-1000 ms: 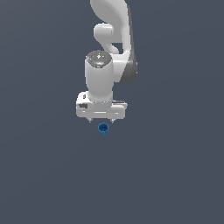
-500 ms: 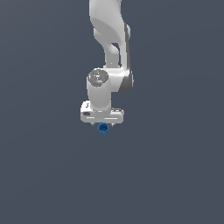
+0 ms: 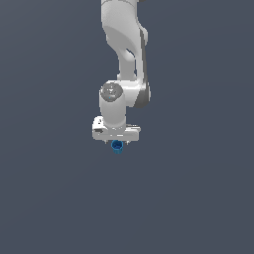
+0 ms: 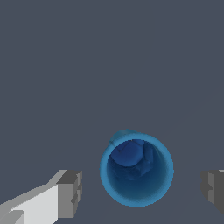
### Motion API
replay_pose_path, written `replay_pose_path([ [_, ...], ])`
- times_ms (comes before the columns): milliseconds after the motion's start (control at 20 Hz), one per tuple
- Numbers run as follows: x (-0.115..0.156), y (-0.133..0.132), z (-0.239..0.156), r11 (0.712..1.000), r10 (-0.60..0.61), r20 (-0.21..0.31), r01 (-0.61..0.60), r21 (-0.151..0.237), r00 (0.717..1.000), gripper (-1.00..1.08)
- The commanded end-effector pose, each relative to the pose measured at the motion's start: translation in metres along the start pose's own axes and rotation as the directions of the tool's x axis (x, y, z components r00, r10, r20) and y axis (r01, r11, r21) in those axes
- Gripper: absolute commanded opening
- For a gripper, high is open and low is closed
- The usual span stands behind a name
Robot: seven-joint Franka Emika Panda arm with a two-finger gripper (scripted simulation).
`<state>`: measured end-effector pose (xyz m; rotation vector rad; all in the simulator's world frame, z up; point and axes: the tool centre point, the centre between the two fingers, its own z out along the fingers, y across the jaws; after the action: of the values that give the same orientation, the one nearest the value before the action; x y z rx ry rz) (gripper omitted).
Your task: Pick up the object and move it to a goal position.
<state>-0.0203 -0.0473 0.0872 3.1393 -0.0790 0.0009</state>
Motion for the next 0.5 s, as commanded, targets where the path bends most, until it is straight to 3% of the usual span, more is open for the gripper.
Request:
replay_pose_path([
  [0, -0.001, 0.000, 0.008, 1.000, 0.000, 0.001, 0.000, 0.000, 1.000, 1.00],
  [450, -0.002, 0.000, 0.045, 1.000, 0.001, 0.001, -0.001, 0.001, 1.000, 1.00],
])
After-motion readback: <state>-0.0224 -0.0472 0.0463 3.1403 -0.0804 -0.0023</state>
